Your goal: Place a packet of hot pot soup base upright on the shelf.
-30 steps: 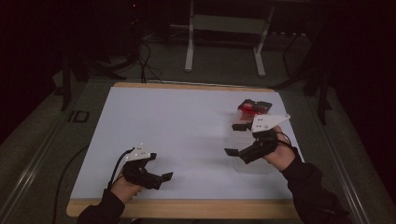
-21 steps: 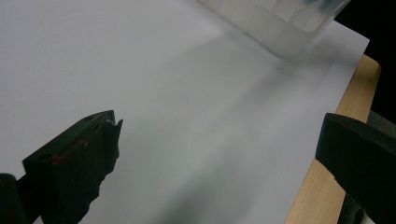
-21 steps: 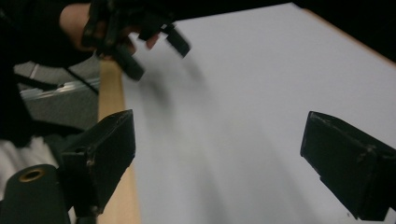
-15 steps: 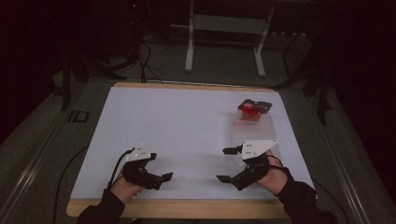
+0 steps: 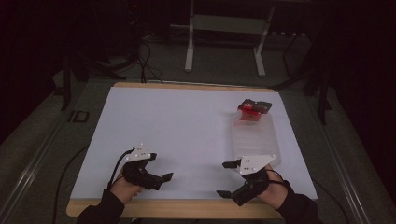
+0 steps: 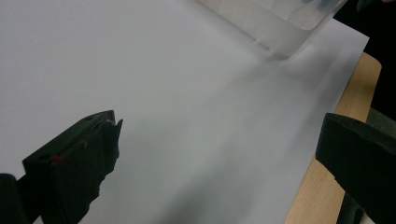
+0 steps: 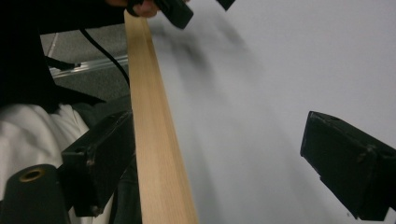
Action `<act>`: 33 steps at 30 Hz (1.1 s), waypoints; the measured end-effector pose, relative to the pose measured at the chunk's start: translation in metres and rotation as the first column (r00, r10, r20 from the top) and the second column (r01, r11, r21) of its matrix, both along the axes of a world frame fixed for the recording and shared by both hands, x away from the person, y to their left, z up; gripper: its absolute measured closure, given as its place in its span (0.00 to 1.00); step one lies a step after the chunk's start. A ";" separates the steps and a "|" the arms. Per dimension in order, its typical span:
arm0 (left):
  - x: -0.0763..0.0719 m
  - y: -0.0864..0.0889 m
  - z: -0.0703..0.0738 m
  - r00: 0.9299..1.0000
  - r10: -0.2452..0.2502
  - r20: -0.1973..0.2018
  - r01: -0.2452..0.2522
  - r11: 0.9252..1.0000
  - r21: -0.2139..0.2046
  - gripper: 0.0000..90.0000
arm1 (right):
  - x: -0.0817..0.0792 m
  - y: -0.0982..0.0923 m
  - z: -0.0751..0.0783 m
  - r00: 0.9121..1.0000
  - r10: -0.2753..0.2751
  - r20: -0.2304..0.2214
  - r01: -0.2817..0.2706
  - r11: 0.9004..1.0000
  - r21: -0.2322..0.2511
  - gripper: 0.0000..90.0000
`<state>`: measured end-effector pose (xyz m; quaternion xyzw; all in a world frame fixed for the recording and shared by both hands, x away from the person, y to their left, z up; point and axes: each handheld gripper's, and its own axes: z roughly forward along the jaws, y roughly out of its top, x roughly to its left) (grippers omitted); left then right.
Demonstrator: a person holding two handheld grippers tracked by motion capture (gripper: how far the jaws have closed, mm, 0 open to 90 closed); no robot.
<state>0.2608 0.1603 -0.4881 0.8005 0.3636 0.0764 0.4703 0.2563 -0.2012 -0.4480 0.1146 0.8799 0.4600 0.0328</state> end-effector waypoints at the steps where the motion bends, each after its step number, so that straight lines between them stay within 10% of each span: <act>1: 0.000 0.000 0.000 1.000 0.000 0.000 0.000 1.000 0.000 0.00 | 0.000 0.000 0.000 1.000 0.000 0.000 0.000 1.000 0.000 0.11; 33: -0.001 -0.001 -0.001 1.000 -0.008 0.004 0.008 1.000 0.012 0.00 | -0.016 -0.033 -0.036 0.996 -0.066 -0.067 0.059 0.993 -0.100 0.15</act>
